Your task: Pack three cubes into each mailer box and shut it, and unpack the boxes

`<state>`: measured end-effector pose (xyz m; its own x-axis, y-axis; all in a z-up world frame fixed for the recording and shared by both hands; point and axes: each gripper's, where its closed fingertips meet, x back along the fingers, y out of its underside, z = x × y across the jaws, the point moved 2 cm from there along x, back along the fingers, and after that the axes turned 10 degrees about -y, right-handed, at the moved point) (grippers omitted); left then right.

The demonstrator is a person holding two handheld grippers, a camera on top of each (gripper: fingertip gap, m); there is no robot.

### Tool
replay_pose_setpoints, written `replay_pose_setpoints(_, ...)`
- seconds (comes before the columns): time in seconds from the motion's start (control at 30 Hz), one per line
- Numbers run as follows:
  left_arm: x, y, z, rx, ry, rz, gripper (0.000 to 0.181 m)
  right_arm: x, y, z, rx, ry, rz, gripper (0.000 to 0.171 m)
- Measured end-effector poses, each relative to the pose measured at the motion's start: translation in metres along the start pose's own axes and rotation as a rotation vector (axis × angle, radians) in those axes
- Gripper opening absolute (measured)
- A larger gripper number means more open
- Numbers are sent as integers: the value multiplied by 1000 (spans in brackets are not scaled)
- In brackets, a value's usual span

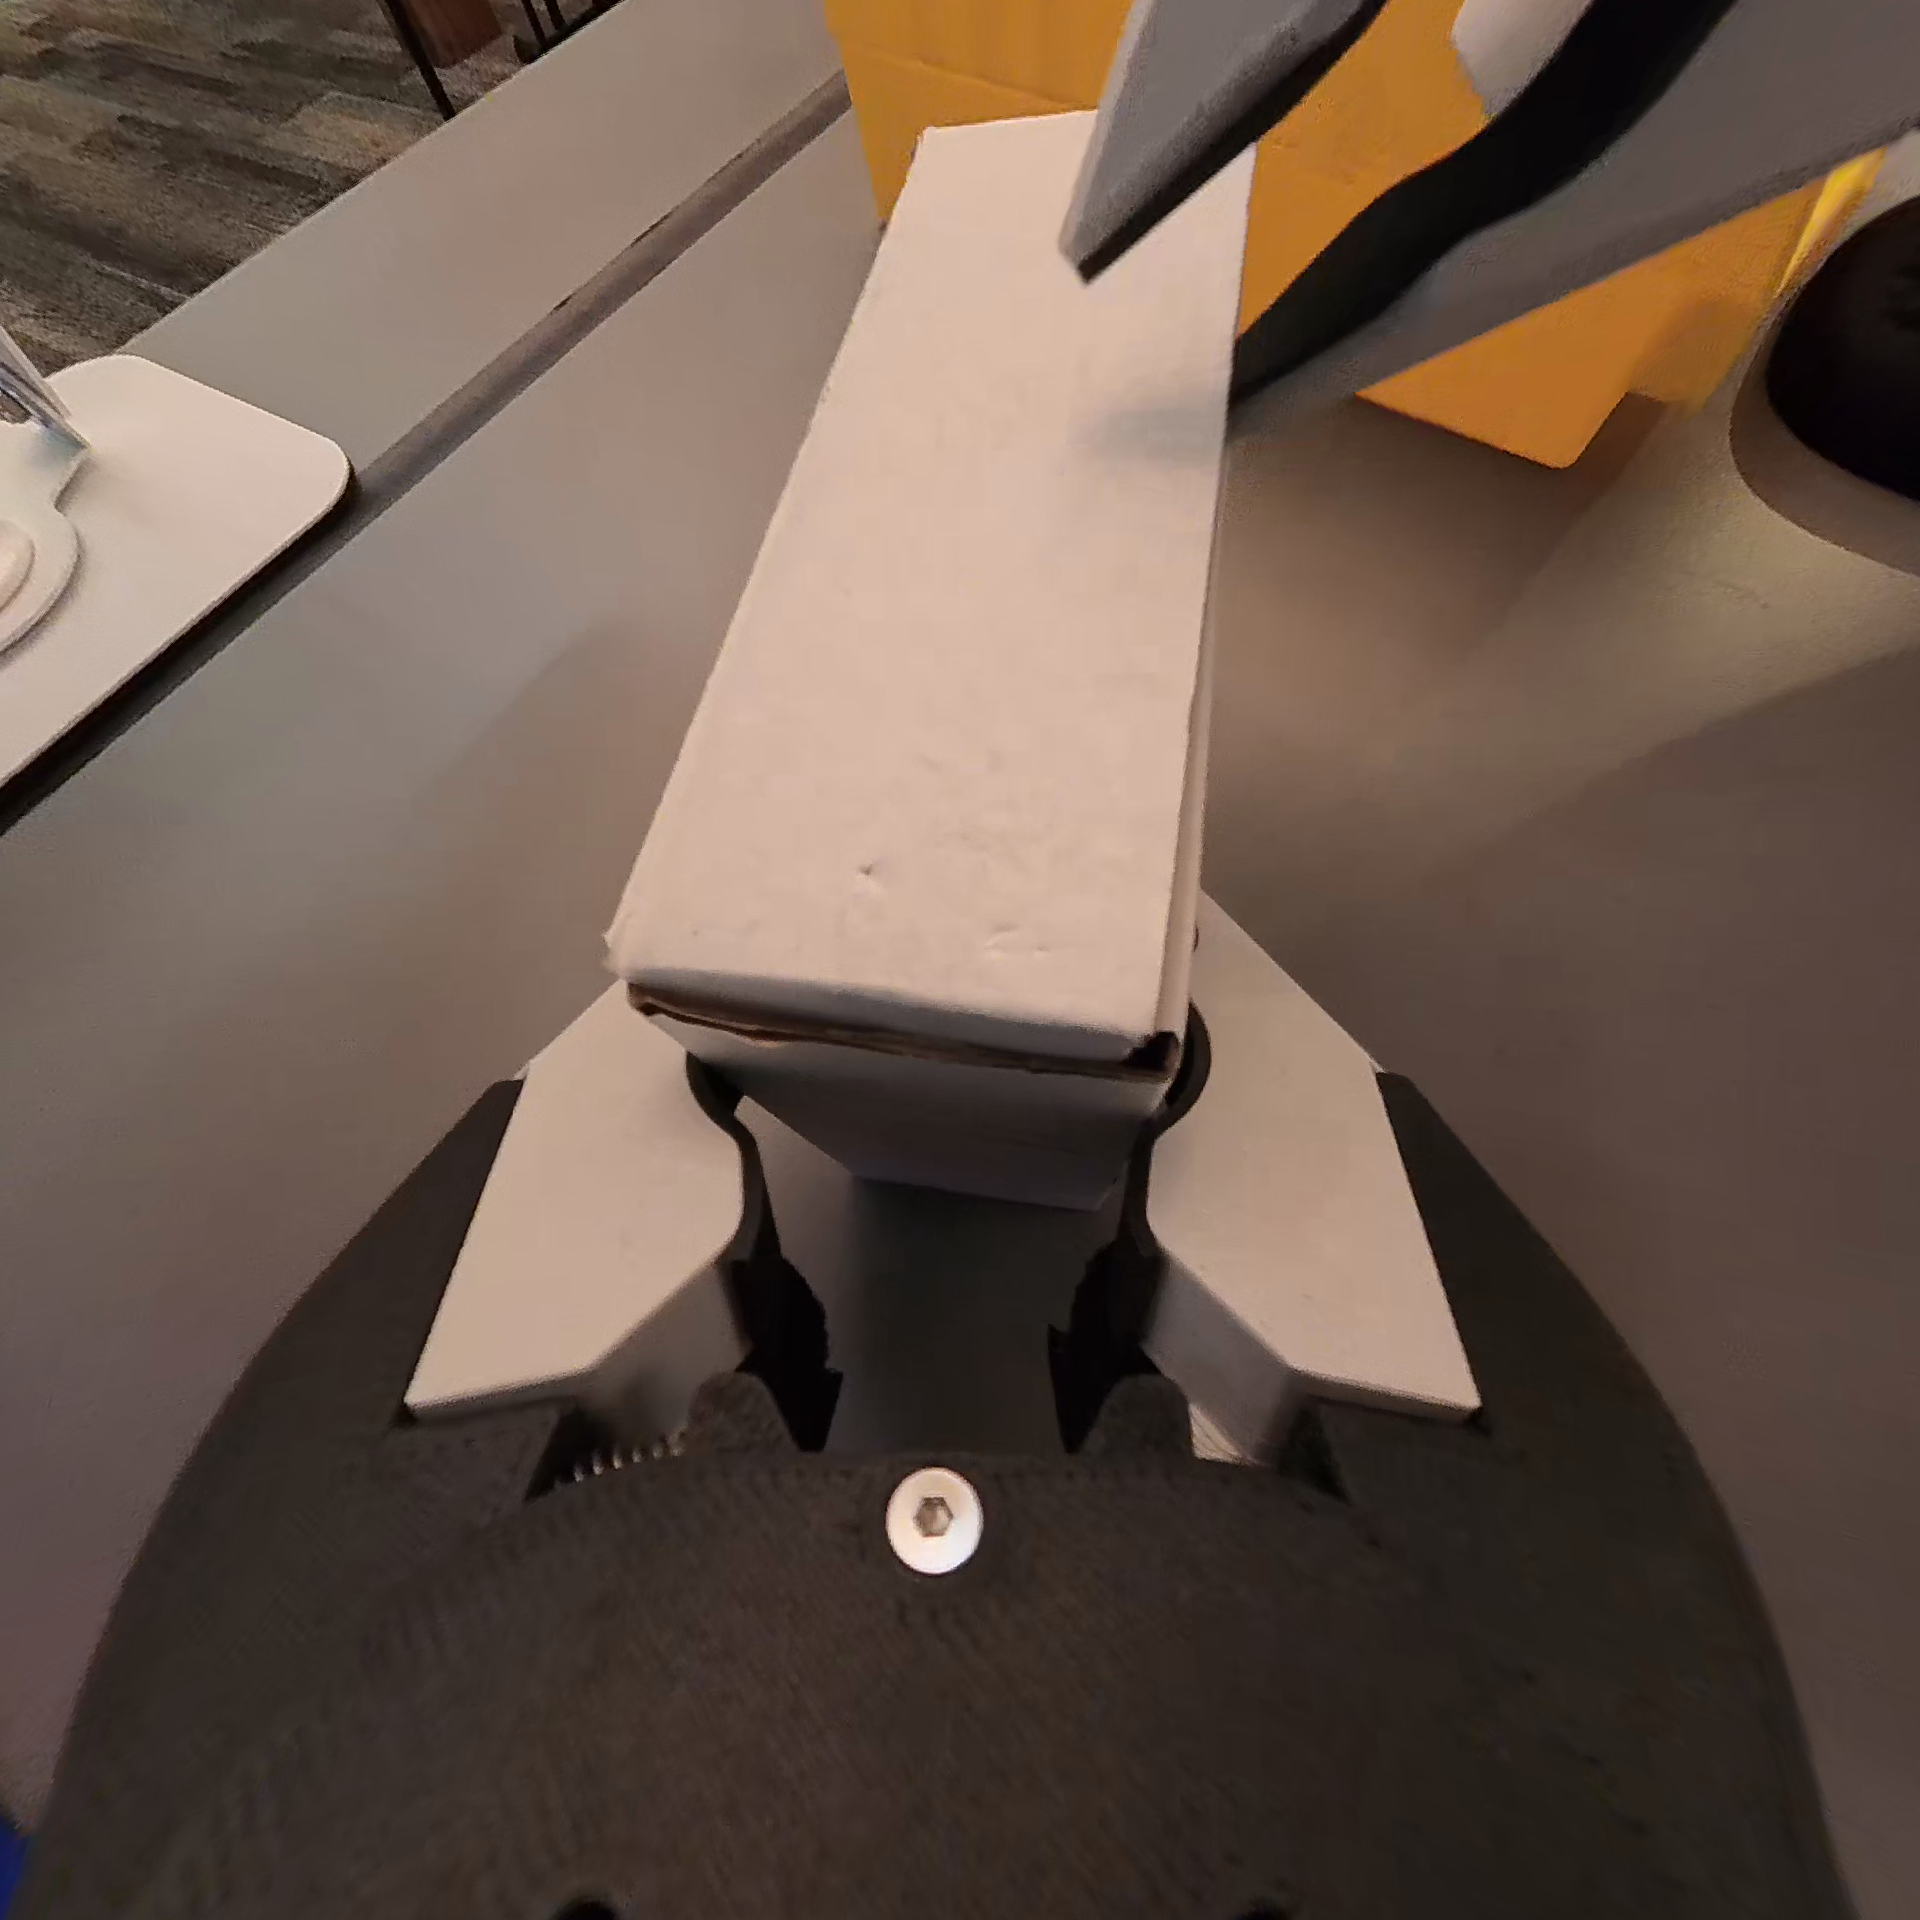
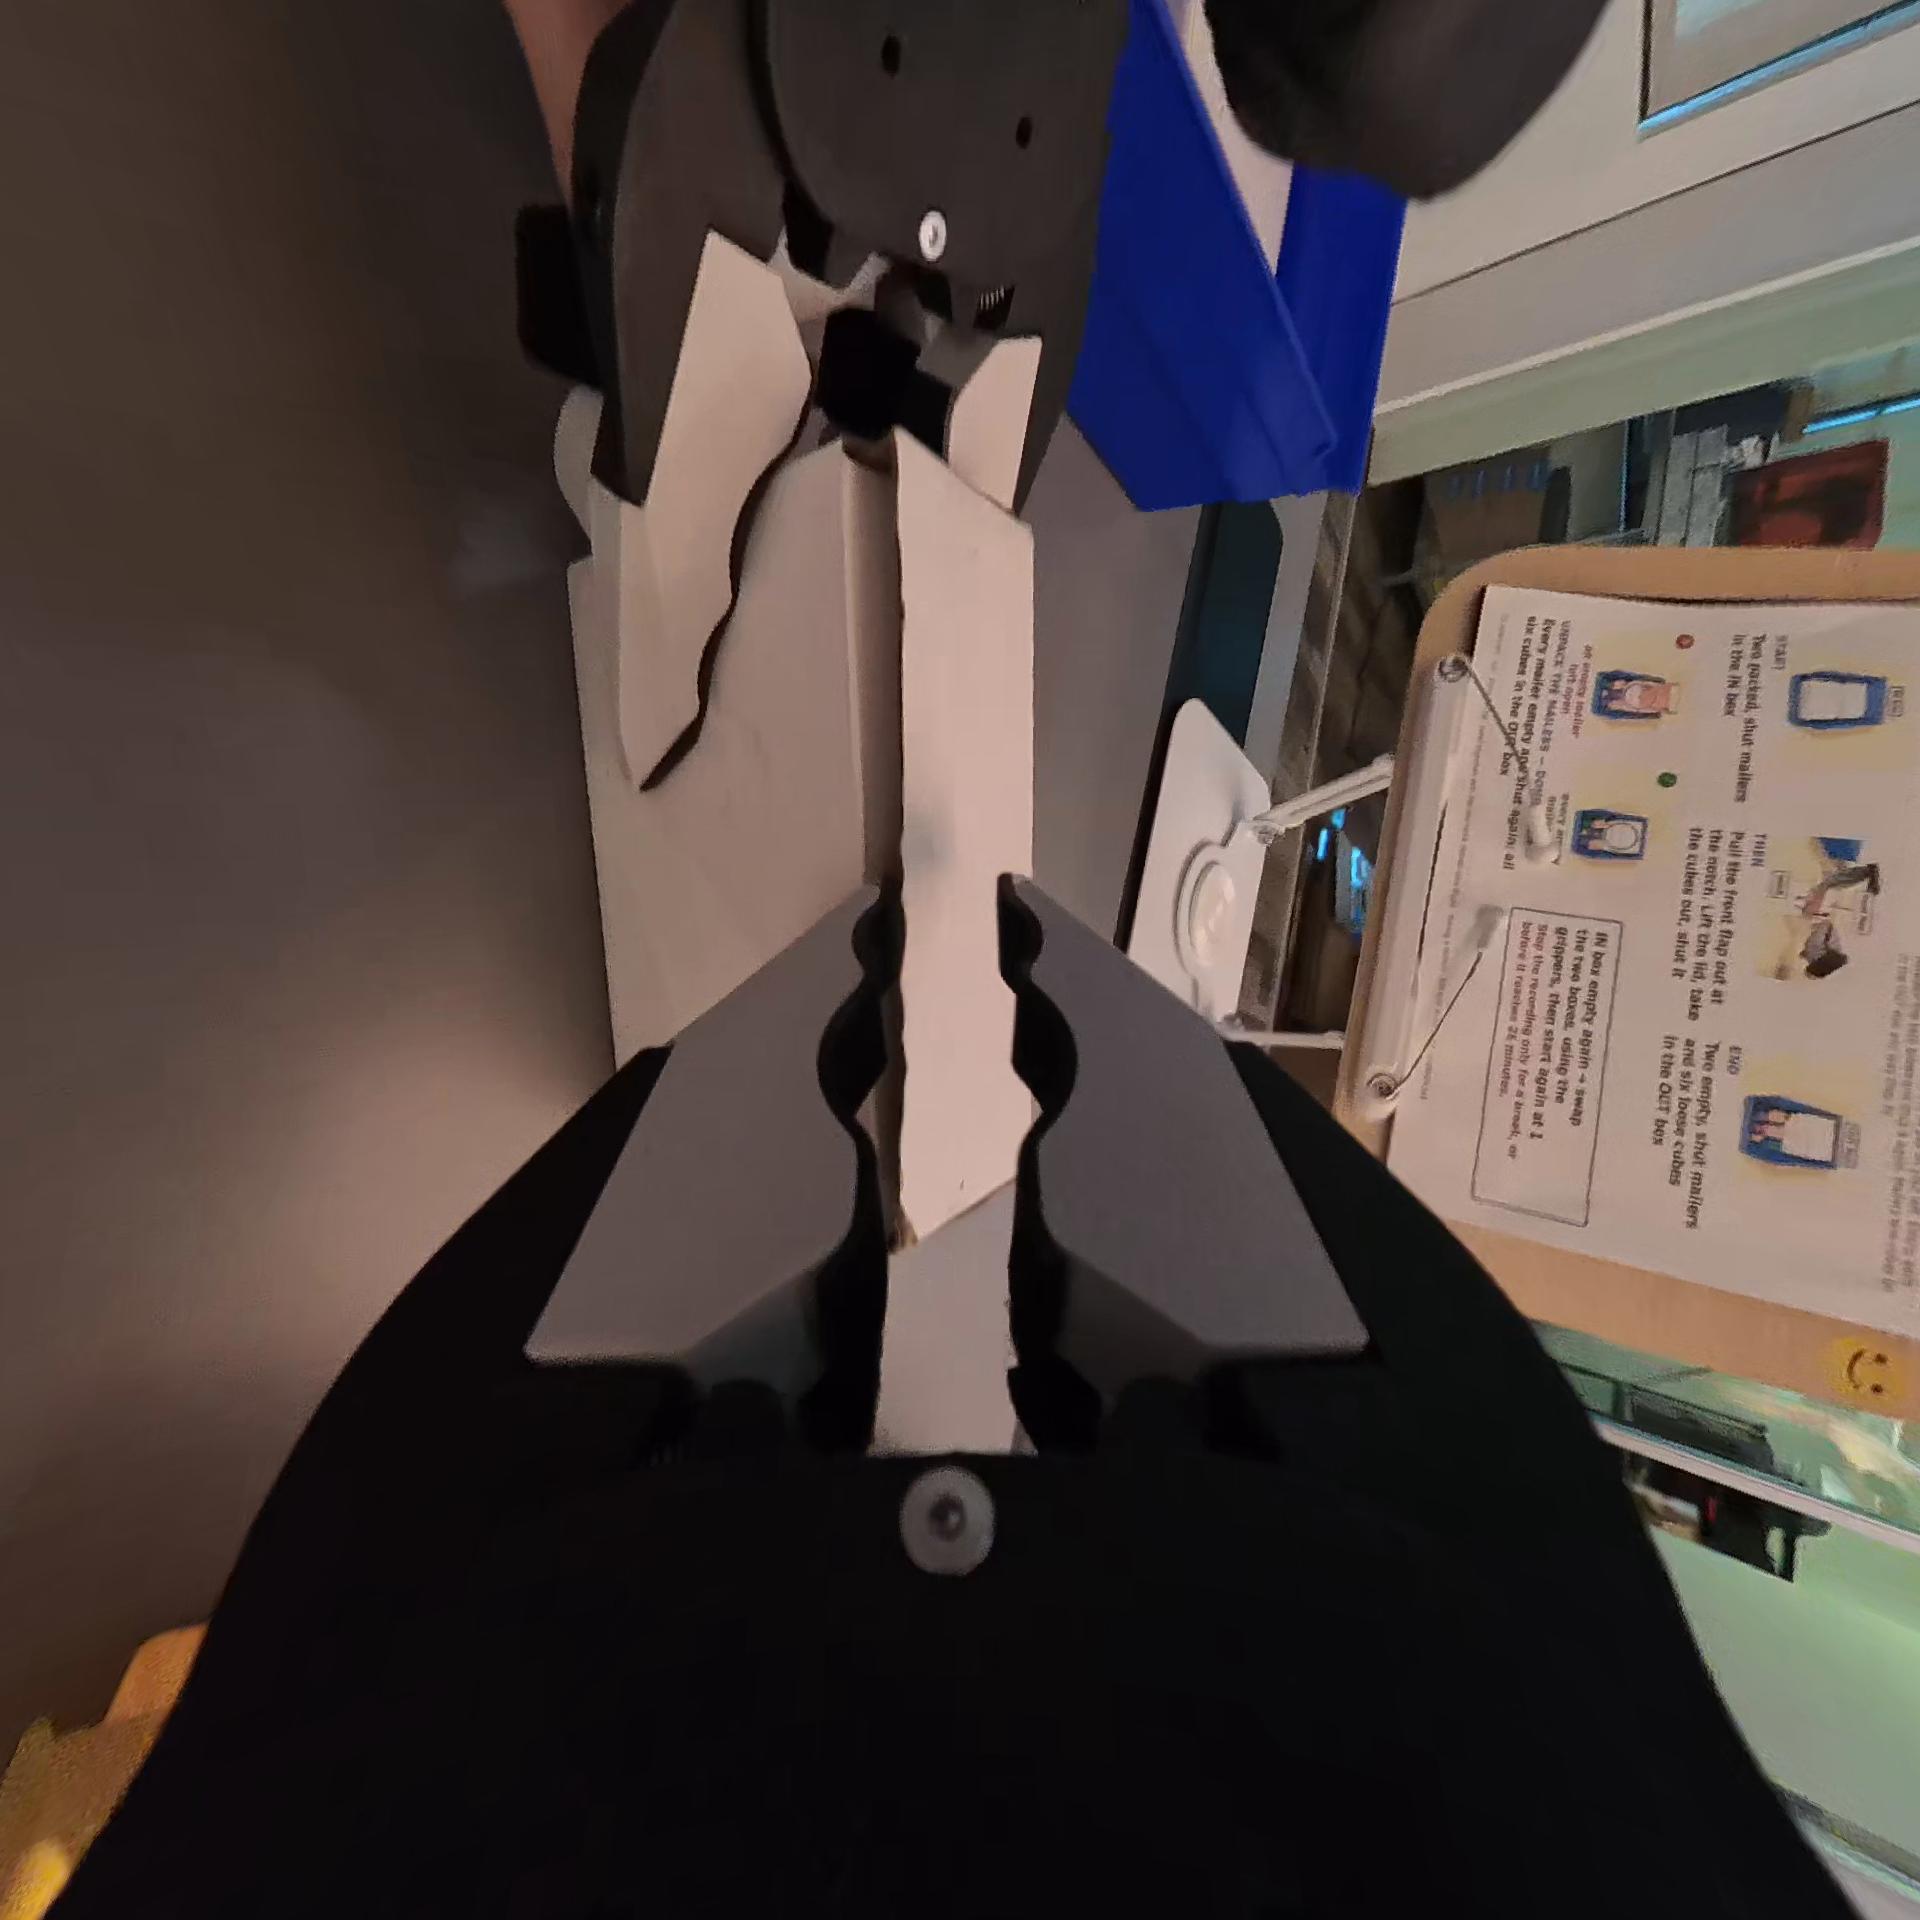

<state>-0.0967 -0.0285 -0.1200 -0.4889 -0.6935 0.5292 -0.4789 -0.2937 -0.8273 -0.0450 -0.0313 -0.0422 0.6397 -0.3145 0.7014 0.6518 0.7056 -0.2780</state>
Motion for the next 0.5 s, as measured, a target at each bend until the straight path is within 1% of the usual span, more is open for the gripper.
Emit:
replay_pose_setpoints(0.1,1,0,1,-1,3,2,77,4,9,0,-50,-26,-1,19)
replay_pose_setpoints(0.17,1,0,1,-5,3,1,77,4,9,0,-47,-27,-1,18)
replay_pose_setpoints(0.23,1,1,0,-5,-1,0,77,3,9,-3,-35,-47,-26,4)
replay_pose_setpoints(0.5,0,0,0,-26,-14,-10,76,10,8,5,-89,-34,-23,2)
